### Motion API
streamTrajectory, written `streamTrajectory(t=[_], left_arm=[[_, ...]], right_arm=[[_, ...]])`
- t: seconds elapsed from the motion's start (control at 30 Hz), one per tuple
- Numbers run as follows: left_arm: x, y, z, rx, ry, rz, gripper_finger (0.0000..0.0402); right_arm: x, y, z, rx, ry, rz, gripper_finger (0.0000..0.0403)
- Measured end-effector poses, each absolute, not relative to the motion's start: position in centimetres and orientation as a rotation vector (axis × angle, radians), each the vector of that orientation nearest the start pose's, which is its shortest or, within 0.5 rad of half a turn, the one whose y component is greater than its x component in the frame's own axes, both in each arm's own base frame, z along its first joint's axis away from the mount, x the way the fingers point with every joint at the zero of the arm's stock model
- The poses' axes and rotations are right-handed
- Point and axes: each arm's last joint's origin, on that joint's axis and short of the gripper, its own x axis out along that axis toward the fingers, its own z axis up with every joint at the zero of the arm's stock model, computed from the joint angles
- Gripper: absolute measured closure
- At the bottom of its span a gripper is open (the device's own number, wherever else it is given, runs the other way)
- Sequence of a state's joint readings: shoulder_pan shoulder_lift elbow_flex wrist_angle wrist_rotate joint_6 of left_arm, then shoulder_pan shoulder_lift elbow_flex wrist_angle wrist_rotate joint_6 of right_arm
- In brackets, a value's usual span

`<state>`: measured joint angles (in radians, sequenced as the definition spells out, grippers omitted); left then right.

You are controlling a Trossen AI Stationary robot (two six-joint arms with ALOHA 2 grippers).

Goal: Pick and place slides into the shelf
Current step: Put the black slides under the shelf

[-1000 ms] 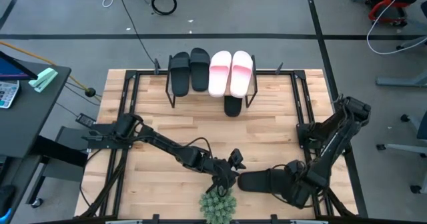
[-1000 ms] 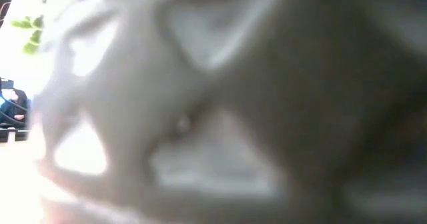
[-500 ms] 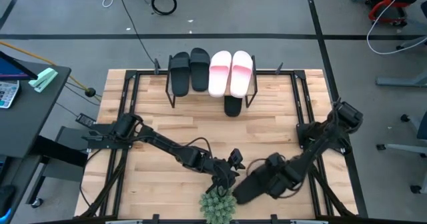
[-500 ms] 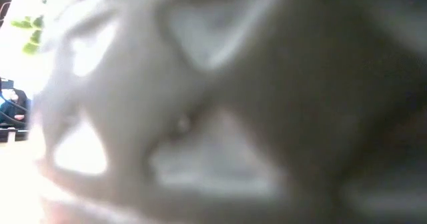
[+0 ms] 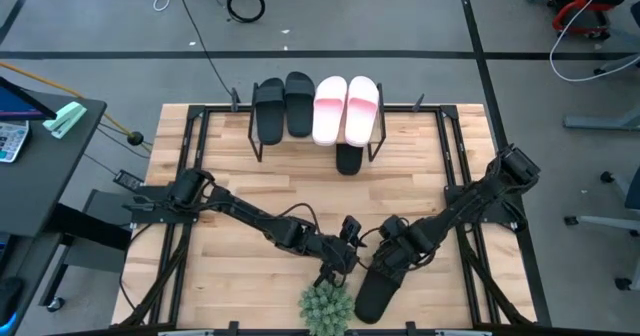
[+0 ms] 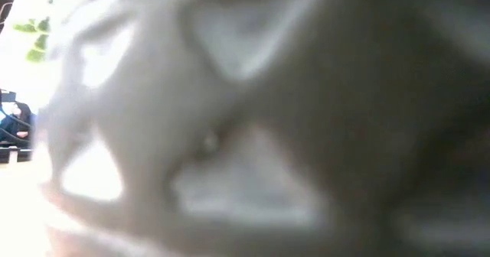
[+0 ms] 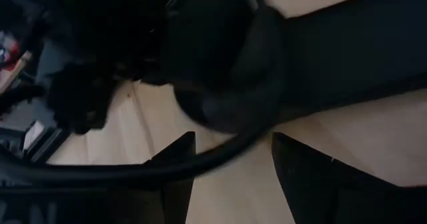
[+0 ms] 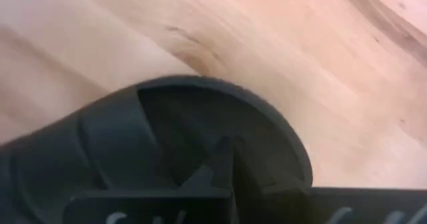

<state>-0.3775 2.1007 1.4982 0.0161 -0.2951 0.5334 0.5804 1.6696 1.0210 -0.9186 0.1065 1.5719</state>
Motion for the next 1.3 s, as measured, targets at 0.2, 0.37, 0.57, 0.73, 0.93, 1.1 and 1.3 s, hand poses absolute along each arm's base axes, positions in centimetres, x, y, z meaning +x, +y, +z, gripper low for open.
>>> streamTrajectory(t=[0.2,0.37,0.57,0.73,0.93,1.1,1.3], left_arm=[[43.4,-17.6,18.9,0.72,0.515,-0.253,0.0201],[43.6,-17.2,18.9,0.694,0.524,-0.24,0.0198],[44.0,-16.4,19.1,0.68,0.508,-0.217,0.0204],[44.2,-16.4,19.3,0.673,0.481,-0.21,0.02],[44.2,-16.7,19.5,0.67,0.462,-0.21,0.0201],[44.2,-16.7,19.5,0.672,0.463,-0.21,0.0206],[44.0,-16.7,19.3,0.677,0.488,-0.215,0.0202]], right_arm=[[21.3,16.1,19.0,0.742,1.326,-0.752,0.0401],[19.1,18.4,20.6,0.851,1.289,-0.677,0.0401],[18.5,21.2,18.6,0.9,1.284,-0.693,0.0402],[20.2,22.4,15.9,0.894,1.285,-0.656,0.0402],[21.9,22.3,13.9,0.864,1.277,-0.637,0.0403],[23.7,20.7,13.7,0.802,1.21,-0.619,0.0403],[25.7,17.9,14.5,0.719,1.115,-0.626,0.0403]])
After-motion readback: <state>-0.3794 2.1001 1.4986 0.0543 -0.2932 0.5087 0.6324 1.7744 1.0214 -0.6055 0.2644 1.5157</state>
